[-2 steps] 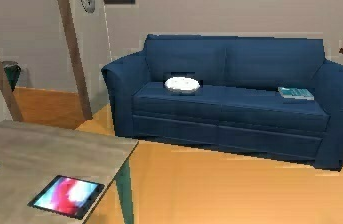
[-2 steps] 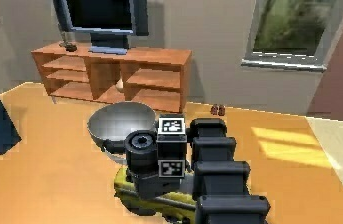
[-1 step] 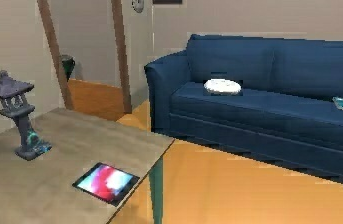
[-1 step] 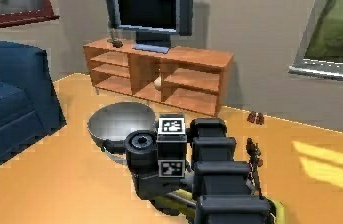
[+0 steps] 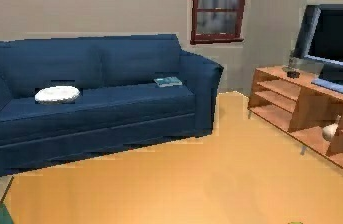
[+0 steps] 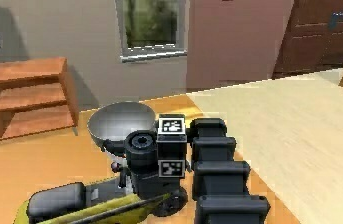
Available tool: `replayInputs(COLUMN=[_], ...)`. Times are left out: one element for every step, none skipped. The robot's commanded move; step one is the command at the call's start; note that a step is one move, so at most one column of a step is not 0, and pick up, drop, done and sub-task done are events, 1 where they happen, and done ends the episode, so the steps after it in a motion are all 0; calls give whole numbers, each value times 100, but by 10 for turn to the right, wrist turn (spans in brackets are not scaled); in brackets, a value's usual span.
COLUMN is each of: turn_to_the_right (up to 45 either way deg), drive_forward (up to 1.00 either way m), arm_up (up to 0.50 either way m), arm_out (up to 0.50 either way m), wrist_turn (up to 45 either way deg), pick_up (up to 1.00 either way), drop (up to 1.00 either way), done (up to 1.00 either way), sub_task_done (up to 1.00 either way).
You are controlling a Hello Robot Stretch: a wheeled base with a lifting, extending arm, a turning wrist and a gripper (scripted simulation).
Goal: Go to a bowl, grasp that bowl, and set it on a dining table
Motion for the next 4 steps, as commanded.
replayInputs(turn_to_the_right=[90, -450, -450, -450], drive_forward=[0, 0, 0, 0], arm_up=[0, 0, 0, 0], arm_out=[0, 0, 0, 0], wrist_turn=[0, 0, 0, 0], pick_up=[0, 0, 0, 0], drop=[0, 0, 0, 0], done=[0, 0, 0, 0], sub_task_done=[0, 0, 0, 0])
